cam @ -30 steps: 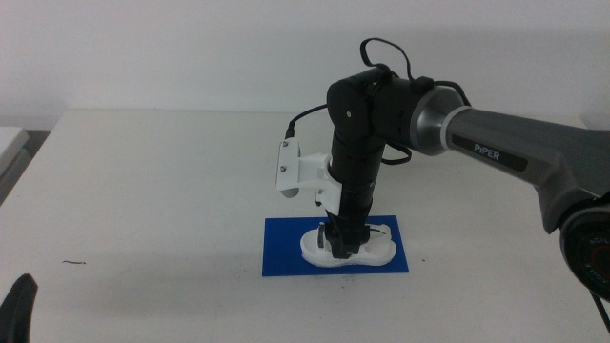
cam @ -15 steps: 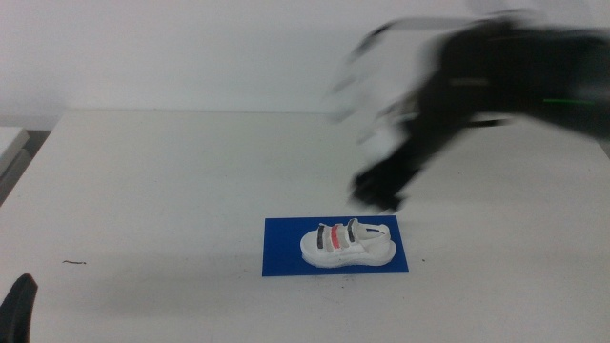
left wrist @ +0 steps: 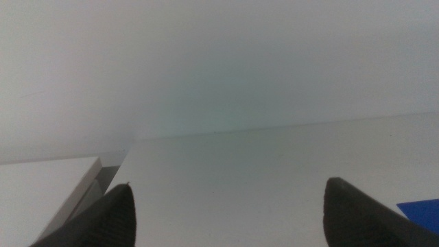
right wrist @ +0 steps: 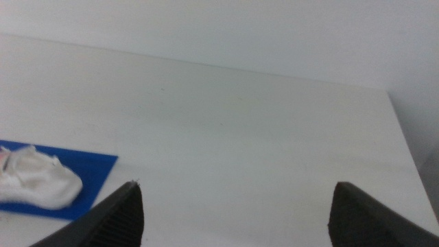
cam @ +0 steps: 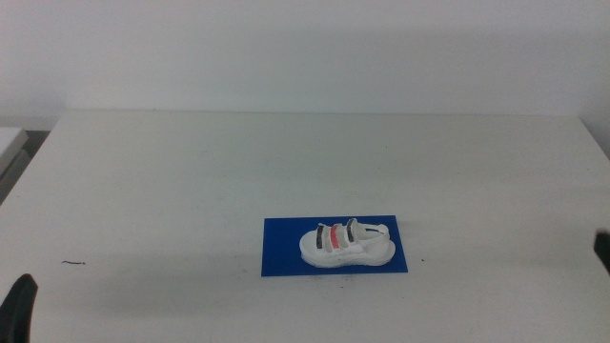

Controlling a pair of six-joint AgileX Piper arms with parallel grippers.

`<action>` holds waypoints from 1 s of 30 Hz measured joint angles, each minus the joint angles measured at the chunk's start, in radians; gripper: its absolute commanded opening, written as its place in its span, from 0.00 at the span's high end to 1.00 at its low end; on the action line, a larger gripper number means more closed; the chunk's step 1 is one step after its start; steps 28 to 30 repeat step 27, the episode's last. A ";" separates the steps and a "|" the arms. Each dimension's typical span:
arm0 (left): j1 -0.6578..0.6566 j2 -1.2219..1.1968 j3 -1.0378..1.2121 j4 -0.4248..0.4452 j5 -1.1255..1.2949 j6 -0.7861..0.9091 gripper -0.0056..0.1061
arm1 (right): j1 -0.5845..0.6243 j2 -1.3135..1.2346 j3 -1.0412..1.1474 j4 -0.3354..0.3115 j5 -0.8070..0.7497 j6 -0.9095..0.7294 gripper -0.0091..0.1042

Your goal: Use one arm to grab the shoe from the table and place it on the mat.

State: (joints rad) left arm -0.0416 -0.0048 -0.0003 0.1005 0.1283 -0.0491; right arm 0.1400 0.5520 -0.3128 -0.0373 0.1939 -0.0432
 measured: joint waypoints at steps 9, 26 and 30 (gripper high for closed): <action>0.000 0.000 0.000 0.000 0.000 0.000 0.11 | -0.012 -0.284 0.230 0.010 -0.019 0.009 0.10; 0.000 0.000 0.000 0.000 0.000 0.000 0.11 | -0.012 -0.548 0.308 0.010 -0.004 0.009 0.10; 0.000 0.000 0.000 0.000 0.000 0.000 0.11 | -0.012 -0.548 0.308 0.016 -0.004 0.010 0.10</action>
